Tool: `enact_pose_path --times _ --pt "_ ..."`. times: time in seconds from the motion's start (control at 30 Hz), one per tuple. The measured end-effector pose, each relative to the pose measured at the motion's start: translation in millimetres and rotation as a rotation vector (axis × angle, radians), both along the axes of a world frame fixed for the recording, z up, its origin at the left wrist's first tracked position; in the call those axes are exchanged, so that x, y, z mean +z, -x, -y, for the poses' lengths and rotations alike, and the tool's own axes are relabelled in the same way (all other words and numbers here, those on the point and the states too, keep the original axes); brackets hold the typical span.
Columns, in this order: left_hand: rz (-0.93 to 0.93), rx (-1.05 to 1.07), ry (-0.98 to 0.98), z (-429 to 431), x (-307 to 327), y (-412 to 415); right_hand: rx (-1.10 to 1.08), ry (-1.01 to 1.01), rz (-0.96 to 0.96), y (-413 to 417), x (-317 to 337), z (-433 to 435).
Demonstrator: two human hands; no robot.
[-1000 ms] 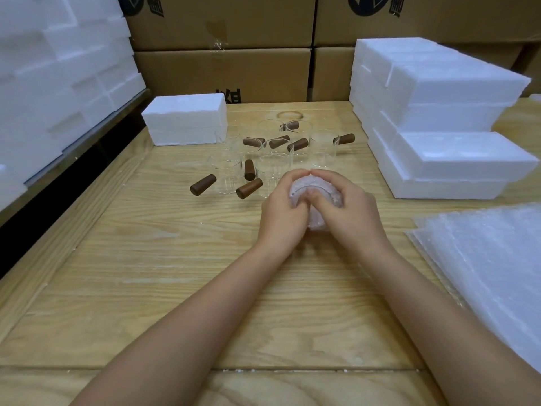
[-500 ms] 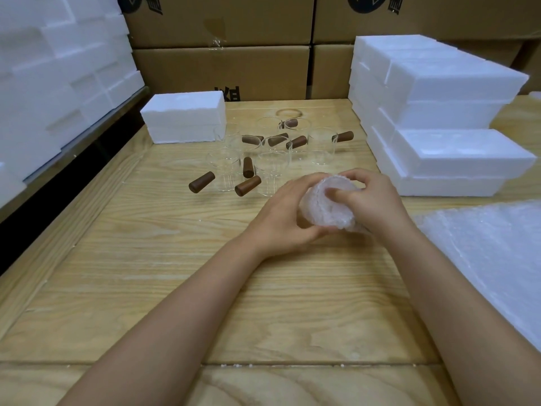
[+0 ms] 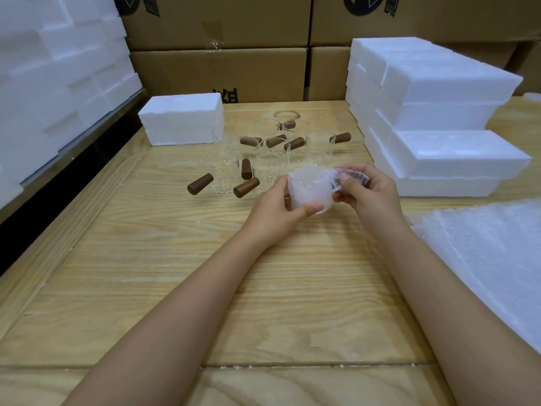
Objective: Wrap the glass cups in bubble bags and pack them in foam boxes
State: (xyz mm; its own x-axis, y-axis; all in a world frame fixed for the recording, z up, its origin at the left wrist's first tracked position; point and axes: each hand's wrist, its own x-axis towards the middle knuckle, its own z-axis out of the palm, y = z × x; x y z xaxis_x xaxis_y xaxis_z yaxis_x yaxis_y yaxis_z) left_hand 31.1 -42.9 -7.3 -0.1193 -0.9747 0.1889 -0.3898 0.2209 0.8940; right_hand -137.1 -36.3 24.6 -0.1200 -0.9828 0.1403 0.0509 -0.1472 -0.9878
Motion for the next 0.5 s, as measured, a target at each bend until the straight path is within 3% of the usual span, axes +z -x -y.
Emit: enact_pose_path --times 0.13,0.27,0.5 --pt "0.129 -0.069 0.06 2 3 6 -0.11 0.005 -0.012 1 -7 10" --pt "0.217 0.004 0.101 12 6 20 -0.213 0.016 -0.043 6 -13 20" --pt "0.307 0.105 0.096 30 5 39 -0.198 -0.046 -0.094 9 -26 32"
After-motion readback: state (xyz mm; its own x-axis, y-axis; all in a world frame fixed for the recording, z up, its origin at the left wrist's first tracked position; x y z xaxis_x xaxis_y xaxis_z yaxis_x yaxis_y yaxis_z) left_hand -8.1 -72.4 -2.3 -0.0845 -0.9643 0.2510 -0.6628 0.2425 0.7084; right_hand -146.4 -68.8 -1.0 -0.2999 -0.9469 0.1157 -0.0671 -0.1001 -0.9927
